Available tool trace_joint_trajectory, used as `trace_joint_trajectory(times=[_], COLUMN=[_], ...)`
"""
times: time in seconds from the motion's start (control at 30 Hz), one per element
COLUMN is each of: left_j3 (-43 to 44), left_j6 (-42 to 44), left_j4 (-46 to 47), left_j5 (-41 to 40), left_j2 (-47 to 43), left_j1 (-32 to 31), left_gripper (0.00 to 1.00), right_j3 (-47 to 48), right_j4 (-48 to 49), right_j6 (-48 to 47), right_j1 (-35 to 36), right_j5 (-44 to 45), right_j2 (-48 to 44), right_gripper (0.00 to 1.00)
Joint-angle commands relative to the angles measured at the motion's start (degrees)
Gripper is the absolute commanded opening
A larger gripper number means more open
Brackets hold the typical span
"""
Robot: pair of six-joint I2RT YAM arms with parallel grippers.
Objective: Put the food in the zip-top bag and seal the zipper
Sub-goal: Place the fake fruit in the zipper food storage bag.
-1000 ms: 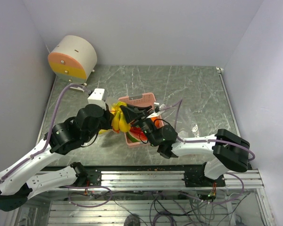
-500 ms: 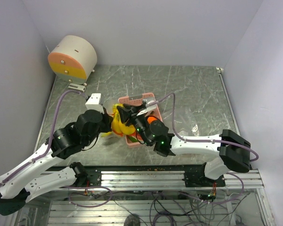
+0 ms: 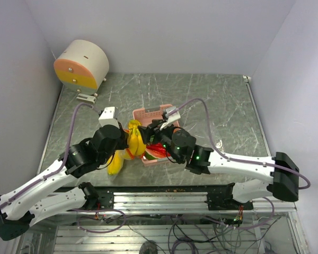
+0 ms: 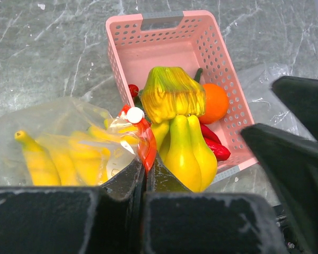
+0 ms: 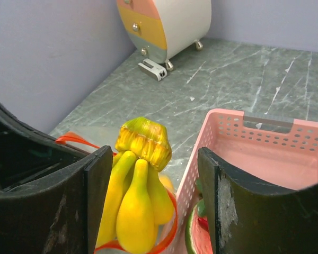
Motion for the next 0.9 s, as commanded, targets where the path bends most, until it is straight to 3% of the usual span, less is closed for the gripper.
trace_joint_trajectory(times=[0.0,0.23,0.37,0.63,0.87], left_j3=[0.2,1.5,1.7,1.1,0.7], left_j6=[-1.1,-0.4,-0.1,-0.2,-0.2], left_j4=[4.3,3.6,3.5,4.0,3.5], left_j5=[-0.8,-1.8,-2.0,-1.7,-1.9], left_j2=[-0.5,-1.9,-2.7,-3.3,-4.0], left_j1=[-0.2,-0.2,-0.2,-0.2,-0.2], left_gripper=[0.07,0.07,0.07,0.07,0.07], right_j3=[-1.9,-7.2,-11.0,-14.9,-15.1], right_j4=[-5.5,-14.1,-17.9,-9.1,-5.4], right_j6=[0.7,6.5,12.5,14.9,16.1], right_j1=[-0.1,-2.1,-7.5,-12.2,-12.3], right_j5=[0.2,1.1,-9.4,-29.1,-33.9], right_j2=[-6.2,-12.6,-13.7,-10.7,-7.4], right_gripper=[0.65,0.59,0.56,0.52,0.49])
